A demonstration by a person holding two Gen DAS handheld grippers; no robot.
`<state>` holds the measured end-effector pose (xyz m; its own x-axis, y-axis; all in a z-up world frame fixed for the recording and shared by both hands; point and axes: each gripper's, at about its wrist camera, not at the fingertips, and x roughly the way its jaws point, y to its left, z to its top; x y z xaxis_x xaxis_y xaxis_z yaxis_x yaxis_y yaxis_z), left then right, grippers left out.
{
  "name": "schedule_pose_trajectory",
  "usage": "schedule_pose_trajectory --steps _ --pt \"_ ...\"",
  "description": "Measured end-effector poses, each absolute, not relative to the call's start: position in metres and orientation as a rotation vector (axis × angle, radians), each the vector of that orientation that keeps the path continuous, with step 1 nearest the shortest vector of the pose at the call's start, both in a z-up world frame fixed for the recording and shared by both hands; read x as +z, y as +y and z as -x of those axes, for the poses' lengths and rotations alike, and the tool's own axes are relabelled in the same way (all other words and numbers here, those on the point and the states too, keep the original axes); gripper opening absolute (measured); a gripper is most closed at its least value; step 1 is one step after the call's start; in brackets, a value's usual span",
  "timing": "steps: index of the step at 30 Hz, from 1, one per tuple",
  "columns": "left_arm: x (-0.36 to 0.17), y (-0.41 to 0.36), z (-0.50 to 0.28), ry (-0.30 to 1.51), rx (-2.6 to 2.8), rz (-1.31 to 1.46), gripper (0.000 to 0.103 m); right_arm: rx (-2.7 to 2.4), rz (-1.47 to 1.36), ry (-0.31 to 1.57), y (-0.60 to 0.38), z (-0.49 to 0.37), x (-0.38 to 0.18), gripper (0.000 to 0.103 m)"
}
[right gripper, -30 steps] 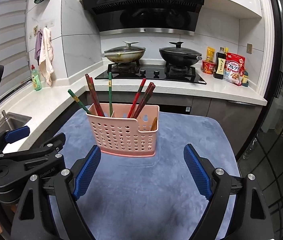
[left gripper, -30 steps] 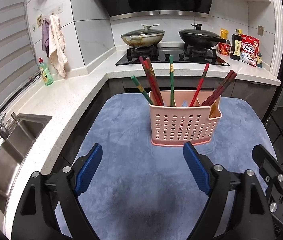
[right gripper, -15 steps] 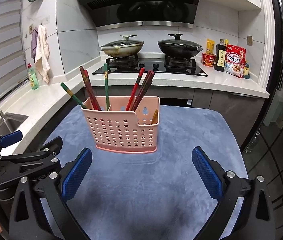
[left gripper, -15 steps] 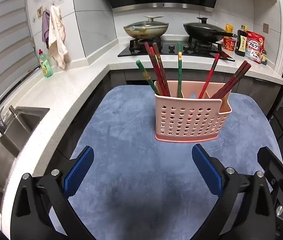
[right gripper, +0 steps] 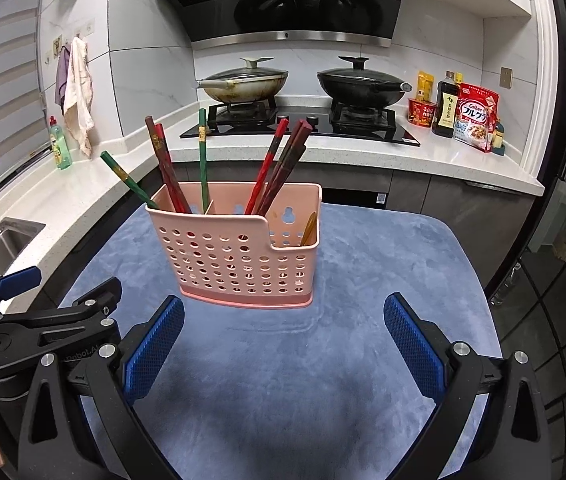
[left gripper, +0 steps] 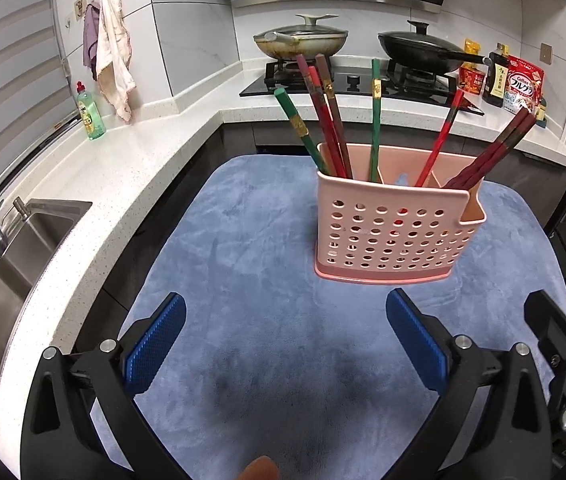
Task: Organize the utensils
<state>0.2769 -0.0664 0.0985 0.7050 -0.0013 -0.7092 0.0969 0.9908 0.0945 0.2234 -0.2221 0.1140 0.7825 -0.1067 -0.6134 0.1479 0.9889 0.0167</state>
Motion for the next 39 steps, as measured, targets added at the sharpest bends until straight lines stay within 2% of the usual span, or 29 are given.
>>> schedule_pose_trajectory --steps 39 --pt "0.088 -0.072 -0.292 0.804 -0.045 -0.138 0.096 -0.13 -0.071 0.686 -0.223 -0.244 0.098 0.097"
